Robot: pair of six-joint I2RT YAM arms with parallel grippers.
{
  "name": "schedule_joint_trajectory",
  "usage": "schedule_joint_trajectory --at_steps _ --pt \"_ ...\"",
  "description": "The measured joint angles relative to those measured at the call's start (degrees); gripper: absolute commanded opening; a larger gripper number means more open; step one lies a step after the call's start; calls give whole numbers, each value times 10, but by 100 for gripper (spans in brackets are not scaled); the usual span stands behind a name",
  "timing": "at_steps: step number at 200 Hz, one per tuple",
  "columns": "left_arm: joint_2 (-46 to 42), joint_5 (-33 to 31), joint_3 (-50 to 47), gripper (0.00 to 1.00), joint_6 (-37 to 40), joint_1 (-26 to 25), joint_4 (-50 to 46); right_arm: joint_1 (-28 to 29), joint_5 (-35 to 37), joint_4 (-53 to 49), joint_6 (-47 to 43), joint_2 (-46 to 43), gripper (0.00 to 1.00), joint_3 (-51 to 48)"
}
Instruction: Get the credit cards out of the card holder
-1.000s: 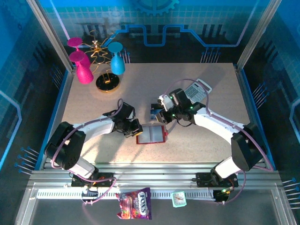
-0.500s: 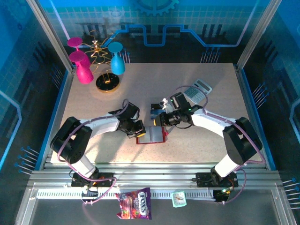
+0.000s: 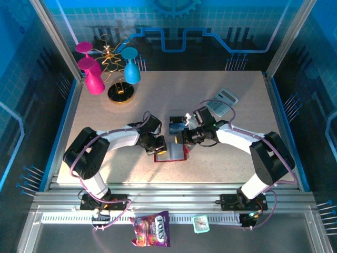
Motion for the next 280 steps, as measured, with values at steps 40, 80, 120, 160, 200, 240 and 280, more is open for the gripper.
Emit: schedule_joint_trajectory --at_steps 40,80,120,160,200,240,280 --pt "1 0 4 11 0 -1 0 0 -11 10 35 7 22 -4" --pt "4 0 4 11 -2 -1 0 4 -53 54 95 63 20 -4" --pt "-1 -3 3 11 -2 -1 0 23 -68 78 132 96 22 -4" --pt "-38 -18 3 11 -2 -1 -4 36 -67 67 138 117 25 16" --pt "-70 -26 -32 9 -3 7 0 51 -63 43 135 139 27 47" --pt "-99 -37 -78 8 -15 24 0 62 -62 17 127 156 27 75" --pt "-109 -37 -100 6 -17 36 3 68 -61 -3 120 172 28 94"
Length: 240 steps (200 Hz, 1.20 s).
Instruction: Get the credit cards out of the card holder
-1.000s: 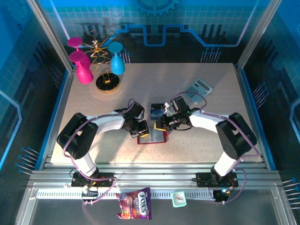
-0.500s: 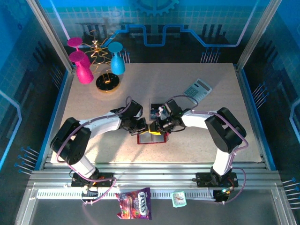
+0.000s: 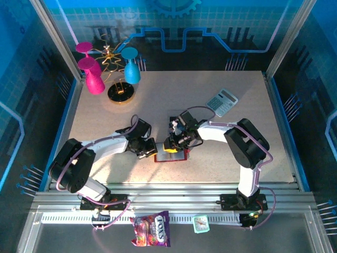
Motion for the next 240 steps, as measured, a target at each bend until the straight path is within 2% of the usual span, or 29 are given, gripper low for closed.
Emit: schedule_joint_trajectory --at_steps 139,240 --pt "17 0 -7 4 0 6 14 10 35 -72 -32 23 35 42" --pt "21 5 -7 5 0 9 14 10 53 -96 -49 23 35 50"
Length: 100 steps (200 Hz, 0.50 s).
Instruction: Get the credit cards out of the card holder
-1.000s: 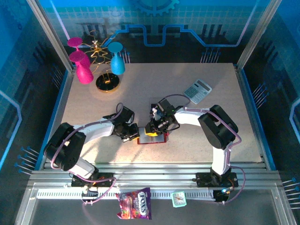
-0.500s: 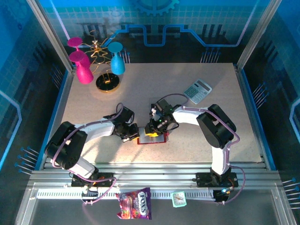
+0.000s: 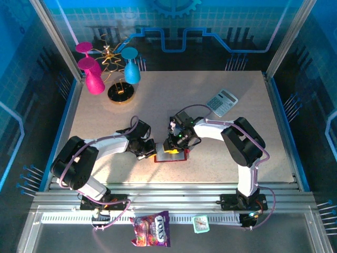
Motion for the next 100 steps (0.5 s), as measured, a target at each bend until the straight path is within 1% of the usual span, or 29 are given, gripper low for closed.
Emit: schedule_joint_trajectory --at_steps 69,100 --pt "0 0 0 5 0 0 -1 0 -1 8 0 0 32 -4" --pt "-4 2 1 8 0 0 -3 -2 -8 25 1 0 30 -13"
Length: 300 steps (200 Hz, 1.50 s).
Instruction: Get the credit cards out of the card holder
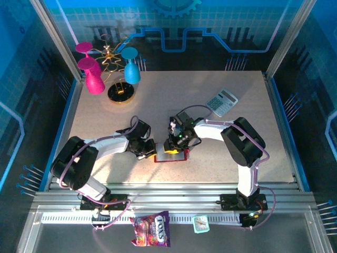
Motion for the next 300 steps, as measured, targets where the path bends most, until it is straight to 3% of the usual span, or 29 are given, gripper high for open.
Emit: schedule_joint_trajectory --at_steps 126,225,300 --pt "-12 30 17 16 -31 0 29 -20 -37 67 2 -3 20 -45" --pt "-2 31 18 31 -41 0 33 -26 -38 73 4 -3 9 -53" --pt "5 26 18 27 -42 5 33 -26 -31 64 11 -17 23 -53"
